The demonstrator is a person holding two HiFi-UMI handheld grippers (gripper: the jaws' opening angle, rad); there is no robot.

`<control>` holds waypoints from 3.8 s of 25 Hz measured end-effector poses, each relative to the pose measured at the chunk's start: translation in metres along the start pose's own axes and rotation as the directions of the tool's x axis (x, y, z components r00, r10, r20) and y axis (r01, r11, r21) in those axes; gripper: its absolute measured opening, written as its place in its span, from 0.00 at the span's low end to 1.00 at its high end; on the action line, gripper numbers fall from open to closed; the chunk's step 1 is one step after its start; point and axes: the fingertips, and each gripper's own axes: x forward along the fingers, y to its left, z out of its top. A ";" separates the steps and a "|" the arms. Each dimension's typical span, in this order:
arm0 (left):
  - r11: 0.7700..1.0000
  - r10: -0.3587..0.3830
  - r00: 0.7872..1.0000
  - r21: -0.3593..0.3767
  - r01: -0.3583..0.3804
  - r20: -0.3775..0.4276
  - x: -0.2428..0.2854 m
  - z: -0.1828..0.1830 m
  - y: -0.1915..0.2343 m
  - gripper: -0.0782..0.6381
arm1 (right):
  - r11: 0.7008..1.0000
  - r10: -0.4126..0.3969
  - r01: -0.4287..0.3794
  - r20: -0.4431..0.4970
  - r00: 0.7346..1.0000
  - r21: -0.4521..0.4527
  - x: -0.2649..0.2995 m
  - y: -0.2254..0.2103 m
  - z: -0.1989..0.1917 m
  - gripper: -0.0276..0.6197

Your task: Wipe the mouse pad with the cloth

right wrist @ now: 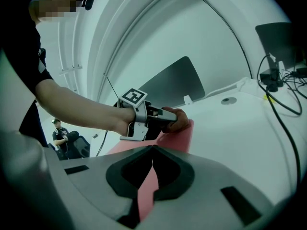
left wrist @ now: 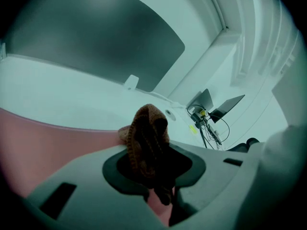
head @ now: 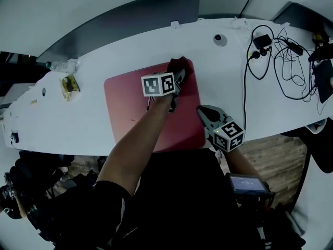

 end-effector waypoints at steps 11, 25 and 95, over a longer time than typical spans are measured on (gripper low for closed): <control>0.995 0.081 0.997 0.065 -0.080 -0.010 0.016 0.004 -0.010 0.27 | 1.000 -0.015 0.015 -0.002 1.000 0.015 -0.002 -0.006 -0.001 0.08; 0.990 0.108 0.994 0.093 -0.106 -0.012 -0.010 -0.001 0.033 0.27 | 1.000 0.020 -0.020 -0.021 1.000 -0.006 0.009 0.005 -0.001 0.08; 0.962 0.256 0.893 -0.005 -0.273 0.369 -0.318 -0.131 0.072 0.26 | 0.952 0.193 -0.193 -0.023 0.981 -0.236 0.008 0.106 0.001 0.08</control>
